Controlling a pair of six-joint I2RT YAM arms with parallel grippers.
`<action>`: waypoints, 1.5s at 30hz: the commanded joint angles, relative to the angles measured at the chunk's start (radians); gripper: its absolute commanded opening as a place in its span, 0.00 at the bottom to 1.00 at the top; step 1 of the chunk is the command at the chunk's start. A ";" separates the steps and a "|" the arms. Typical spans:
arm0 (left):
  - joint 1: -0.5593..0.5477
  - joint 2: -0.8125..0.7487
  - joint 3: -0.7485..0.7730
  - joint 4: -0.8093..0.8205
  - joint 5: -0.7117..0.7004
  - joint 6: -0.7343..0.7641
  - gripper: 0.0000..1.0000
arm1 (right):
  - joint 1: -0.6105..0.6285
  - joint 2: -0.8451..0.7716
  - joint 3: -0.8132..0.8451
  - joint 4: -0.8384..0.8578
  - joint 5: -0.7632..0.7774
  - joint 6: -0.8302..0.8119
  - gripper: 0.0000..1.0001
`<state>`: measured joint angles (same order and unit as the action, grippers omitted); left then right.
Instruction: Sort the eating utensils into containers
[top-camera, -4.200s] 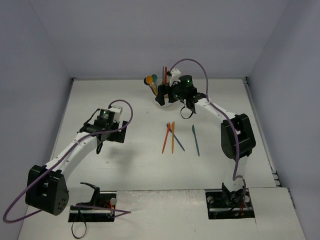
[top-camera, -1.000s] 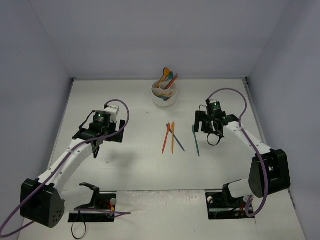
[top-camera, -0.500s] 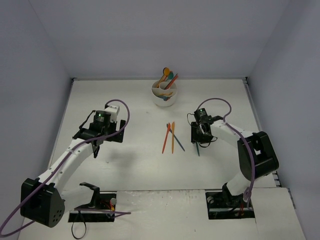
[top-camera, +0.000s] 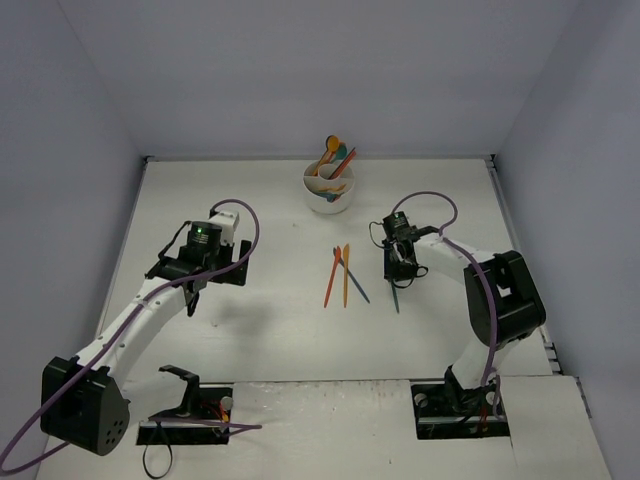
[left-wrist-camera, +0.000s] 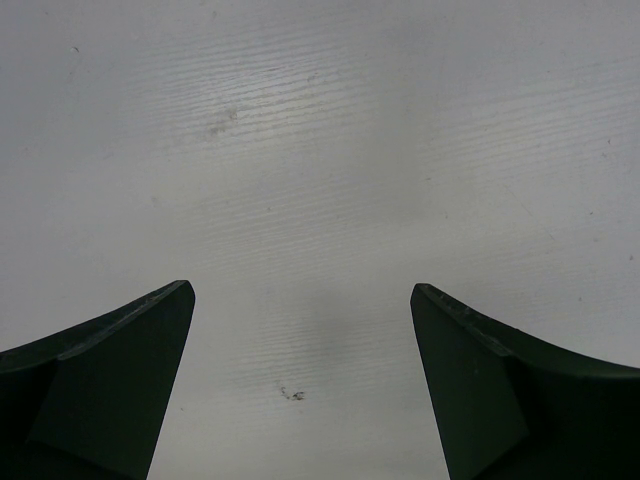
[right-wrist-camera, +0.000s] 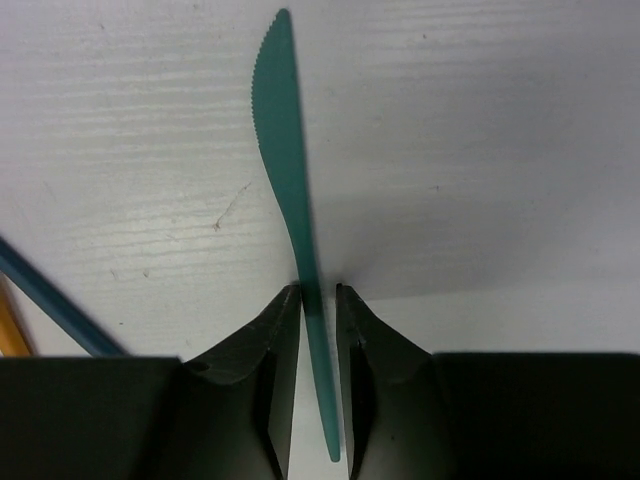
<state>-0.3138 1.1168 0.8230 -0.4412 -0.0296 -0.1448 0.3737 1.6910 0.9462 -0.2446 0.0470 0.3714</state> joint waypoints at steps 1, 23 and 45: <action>0.004 -0.011 0.033 0.033 -0.007 0.001 0.88 | -0.010 0.052 0.010 -0.001 0.039 -0.012 0.14; 0.004 -0.021 0.025 0.053 -0.010 0.000 0.88 | -0.039 -0.159 0.414 0.351 0.076 0.030 0.00; 0.004 -0.042 0.005 0.079 -0.013 0.010 0.88 | -0.037 0.185 0.335 1.254 0.045 0.139 0.00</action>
<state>-0.3138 1.0999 0.8227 -0.4129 -0.0307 -0.1425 0.3397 1.8537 1.2213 0.7959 0.1114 0.4961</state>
